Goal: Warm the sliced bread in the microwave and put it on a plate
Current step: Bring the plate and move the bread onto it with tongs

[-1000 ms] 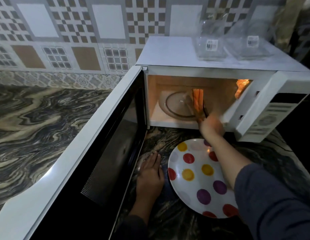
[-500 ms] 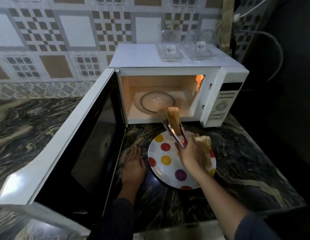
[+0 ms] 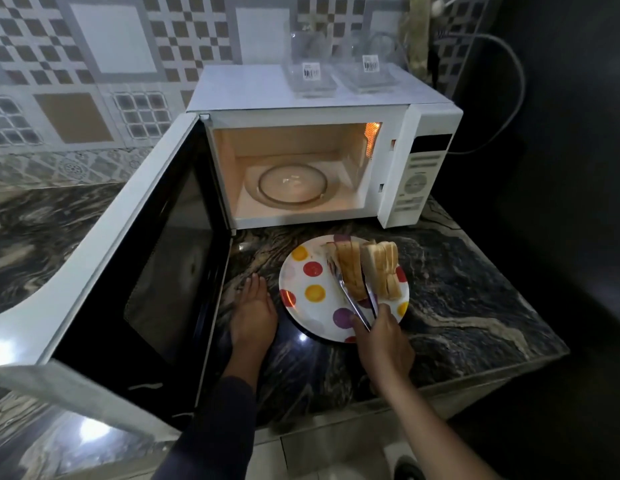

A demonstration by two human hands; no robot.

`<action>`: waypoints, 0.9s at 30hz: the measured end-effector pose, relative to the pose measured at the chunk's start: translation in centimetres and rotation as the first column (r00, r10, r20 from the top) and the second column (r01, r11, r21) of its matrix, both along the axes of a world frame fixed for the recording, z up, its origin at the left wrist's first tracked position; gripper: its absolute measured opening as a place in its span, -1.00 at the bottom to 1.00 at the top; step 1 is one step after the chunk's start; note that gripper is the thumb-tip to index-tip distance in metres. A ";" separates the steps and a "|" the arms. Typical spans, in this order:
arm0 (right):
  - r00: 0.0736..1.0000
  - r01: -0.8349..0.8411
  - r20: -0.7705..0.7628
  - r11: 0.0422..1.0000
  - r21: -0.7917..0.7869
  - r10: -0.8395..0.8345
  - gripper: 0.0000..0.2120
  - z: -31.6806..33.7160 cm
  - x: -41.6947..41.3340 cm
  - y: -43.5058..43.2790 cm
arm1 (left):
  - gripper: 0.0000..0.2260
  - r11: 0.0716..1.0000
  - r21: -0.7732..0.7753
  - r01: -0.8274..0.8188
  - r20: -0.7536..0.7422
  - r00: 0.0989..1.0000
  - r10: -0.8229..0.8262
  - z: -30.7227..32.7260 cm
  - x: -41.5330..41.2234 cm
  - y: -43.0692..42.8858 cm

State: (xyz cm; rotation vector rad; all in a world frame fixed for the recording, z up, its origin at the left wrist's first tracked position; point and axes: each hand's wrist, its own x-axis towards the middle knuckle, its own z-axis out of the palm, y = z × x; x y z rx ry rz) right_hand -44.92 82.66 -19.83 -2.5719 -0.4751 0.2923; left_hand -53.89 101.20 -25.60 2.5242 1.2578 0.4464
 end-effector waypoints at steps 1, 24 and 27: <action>1.000 0.007 0.006 1.000 -0.002 -0.007 -0.57 0.0 0.0 -0.2 | -0.57 1.000 0.008 0.003 -0.002 1.000 -0.003 0.0 -0.1 -0.1; 0.999 -0.027 -0.039 0.999 -0.025 0.026 -0.55 0.2 1.4 -1.9 | -0.59 0.999 0.011 -0.053 0.030 0.998 0.053 -0.3 -1.4 -3.3; 0.996 -0.076 -0.037 0.997 -0.027 0.075 -0.47 0.4 1.2 -3.0 | -0.60 0.994 -0.024 -0.110 0.006 0.994 0.110 -0.2 -2.0 -5.5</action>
